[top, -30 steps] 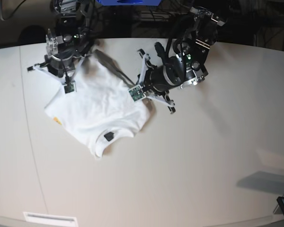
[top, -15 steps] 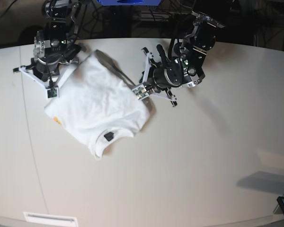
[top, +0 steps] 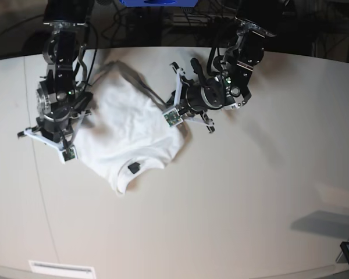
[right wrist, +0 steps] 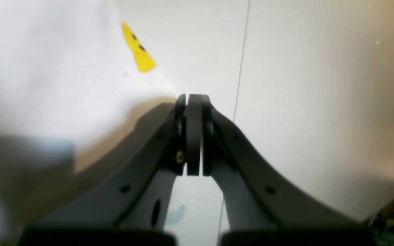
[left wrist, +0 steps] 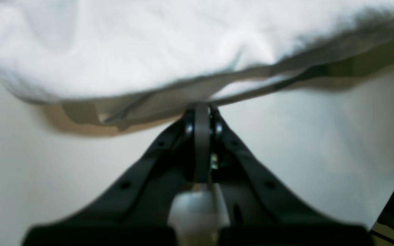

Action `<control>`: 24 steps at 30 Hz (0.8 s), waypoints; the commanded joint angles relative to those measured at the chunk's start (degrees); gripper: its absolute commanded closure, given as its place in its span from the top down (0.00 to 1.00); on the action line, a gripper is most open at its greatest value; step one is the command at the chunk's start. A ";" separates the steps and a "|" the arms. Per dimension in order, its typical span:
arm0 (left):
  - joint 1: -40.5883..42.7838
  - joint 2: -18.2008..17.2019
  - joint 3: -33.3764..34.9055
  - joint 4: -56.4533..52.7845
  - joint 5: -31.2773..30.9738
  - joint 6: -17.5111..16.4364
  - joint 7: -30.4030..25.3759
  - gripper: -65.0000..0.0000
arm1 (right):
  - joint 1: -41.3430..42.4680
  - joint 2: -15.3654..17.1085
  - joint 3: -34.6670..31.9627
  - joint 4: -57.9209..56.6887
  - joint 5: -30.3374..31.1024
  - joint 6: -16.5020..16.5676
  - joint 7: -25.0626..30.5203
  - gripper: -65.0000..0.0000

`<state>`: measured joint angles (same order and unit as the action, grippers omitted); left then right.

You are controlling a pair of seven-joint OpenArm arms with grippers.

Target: Fold the T-shirt properly

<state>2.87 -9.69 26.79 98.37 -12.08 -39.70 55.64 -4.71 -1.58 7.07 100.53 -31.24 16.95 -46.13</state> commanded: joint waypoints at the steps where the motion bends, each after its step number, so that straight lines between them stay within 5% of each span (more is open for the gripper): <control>1: 0.16 -0.20 0.07 0.31 0.52 -0.30 1.46 0.00 | 1.68 0.31 1.24 -0.44 -0.45 -0.20 0.72 0.00; 8: -0.02 -0.37 0.07 0.31 0.52 -0.30 1.37 0.00 | 7.13 0.49 4.93 -8.09 -0.80 6.21 0.90 0.00; 24: -8.28 1.74 0.16 -6.98 0.43 -0.30 1.29 0.00 | 6.16 0.40 4.67 -8.36 -0.89 6.57 0.55 0.00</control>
<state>-4.86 -7.90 27.00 91.09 -12.58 -40.51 56.03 0.78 -1.28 11.75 91.22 -31.70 23.99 -46.24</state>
